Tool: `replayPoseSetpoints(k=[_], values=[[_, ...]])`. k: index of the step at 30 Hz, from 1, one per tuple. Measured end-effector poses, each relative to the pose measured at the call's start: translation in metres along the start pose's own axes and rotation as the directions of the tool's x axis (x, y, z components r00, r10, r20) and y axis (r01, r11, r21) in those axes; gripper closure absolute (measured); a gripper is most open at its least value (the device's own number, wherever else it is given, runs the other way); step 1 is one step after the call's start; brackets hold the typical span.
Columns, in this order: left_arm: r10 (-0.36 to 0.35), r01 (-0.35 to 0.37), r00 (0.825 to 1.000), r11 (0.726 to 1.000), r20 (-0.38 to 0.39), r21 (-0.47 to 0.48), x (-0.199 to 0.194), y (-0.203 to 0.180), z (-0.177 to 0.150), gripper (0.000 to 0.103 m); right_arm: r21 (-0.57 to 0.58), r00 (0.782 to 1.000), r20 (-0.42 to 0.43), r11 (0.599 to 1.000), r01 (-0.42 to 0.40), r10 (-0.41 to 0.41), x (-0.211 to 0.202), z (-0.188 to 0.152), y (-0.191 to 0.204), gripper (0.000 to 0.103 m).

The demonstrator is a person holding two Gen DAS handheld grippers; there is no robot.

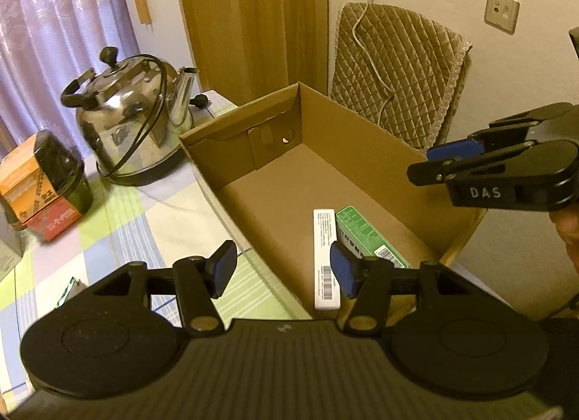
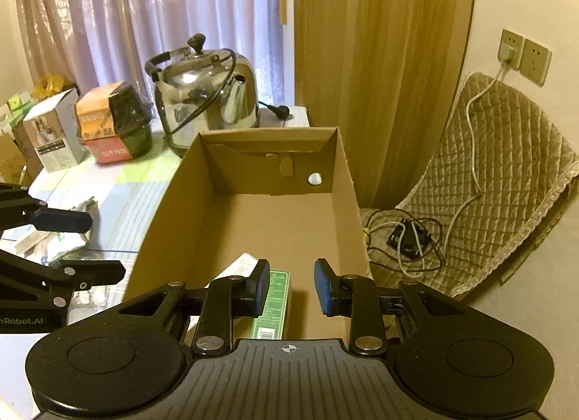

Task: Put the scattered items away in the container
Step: 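Move both open tools back toward the remaining items on the table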

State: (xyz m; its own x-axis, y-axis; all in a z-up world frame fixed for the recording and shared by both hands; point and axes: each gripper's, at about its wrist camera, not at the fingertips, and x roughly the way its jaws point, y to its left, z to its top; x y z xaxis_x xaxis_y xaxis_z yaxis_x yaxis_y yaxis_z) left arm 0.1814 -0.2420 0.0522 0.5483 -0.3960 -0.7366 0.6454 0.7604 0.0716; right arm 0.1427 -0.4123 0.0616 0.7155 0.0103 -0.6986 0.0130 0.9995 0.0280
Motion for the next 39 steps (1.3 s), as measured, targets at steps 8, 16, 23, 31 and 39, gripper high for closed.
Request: replayPoseSetpoints(k=[8, 16, 23, 31, 39], values=[[0.038, -0.037, 0.999, 0.998, 0.014, -0.046, -0.036, 0.013, -0.029, 0.042, -0.007, 1.0, 0.027, 1.0, -0.012, 0.012, -0.023, -0.006, 0.018, 0.021], [0.11, -0.109, 0.994, 0.987, 0.003, -0.121, -0.081, 0.041, -0.084, 0.029, -0.032, 0.996, 0.072, 0.998, -0.051, 0.054, -0.051, -0.018, 0.05, 0.006], [0.195, -0.191, 0.981, 0.958, -0.003, -0.213, -0.125, 0.07, -0.136, 0.009, -0.063, 0.987, 0.07, 0.988, -0.144, 0.148, -0.072, -0.032, 0.098, 0.006], [0.292, -0.283, 0.957, 0.923, -0.006, -0.259, -0.152, 0.086, -0.178, 0.004, -0.112, 0.972, 0.028, 0.967, -0.229, 0.233, -0.079, -0.057, 0.154, 0.006], [0.31, -0.307, 0.95, 0.906, -0.039, -0.293, -0.151, 0.095, -0.21, 0.001, -0.142, 0.963, -0.063, 0.953, -0.268, 0.262, -0.066, -0.089, 0.185, 0.006]])
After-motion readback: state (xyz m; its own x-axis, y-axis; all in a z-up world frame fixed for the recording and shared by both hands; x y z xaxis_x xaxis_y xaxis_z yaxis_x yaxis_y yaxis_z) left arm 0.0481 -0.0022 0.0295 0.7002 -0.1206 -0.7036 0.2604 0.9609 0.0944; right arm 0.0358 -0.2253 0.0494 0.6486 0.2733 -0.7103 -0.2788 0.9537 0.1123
